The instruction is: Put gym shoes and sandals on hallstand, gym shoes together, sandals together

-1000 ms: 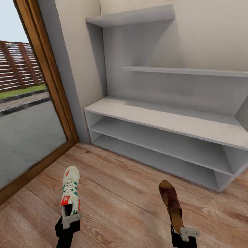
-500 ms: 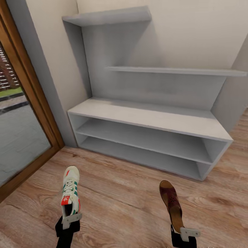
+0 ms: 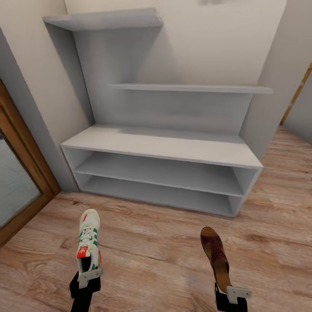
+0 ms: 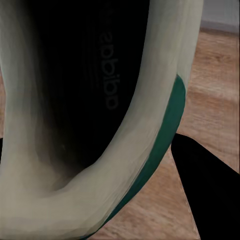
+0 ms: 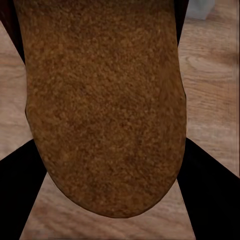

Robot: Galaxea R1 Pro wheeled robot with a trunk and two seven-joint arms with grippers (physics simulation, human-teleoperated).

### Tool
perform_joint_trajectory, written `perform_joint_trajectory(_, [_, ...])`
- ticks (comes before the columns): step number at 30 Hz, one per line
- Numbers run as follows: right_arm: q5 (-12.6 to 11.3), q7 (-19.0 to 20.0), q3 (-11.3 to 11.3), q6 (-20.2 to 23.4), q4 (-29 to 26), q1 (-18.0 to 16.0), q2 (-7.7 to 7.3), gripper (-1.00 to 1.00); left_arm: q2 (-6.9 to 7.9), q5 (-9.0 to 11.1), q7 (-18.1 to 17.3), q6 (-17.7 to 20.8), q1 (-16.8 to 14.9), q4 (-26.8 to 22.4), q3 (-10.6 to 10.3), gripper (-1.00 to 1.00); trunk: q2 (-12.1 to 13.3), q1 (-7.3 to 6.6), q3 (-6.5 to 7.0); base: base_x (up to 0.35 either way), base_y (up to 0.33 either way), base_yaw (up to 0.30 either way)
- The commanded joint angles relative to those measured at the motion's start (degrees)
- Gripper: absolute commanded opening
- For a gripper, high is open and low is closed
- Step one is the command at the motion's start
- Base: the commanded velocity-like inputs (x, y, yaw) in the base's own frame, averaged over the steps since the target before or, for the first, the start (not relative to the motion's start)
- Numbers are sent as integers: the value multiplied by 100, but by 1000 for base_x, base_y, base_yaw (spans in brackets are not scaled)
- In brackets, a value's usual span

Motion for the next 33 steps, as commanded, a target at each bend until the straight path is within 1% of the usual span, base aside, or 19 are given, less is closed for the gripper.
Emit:
perform_joint_trajectory(1, [4,-26,14,-15,4,-4,-2,-100,-4,4,-18,-20,-1,0,17,-100,-2,-1,-4,0,0,-271])
perform_joint_trajectory(19, [7,-23,14,-15,7,-4,-2,-100,-4,4,-18,-13,-1,0,15,-100,-2,-1,-4,0,0,-266])
perform_joint_trajectory(27, [13,-8,5,-15,5,-4,-52,-100,-4,3,-18,-14,-1,0,15,-100,-2,-1,-4,0,0,-47])
perform_joint_trajectory(33, [4,-13,2,-14,-1,-4,-25,-100,-10,-26,-18,-7,-1,6,2,-100,-2,-1,-4,0,0,-1])
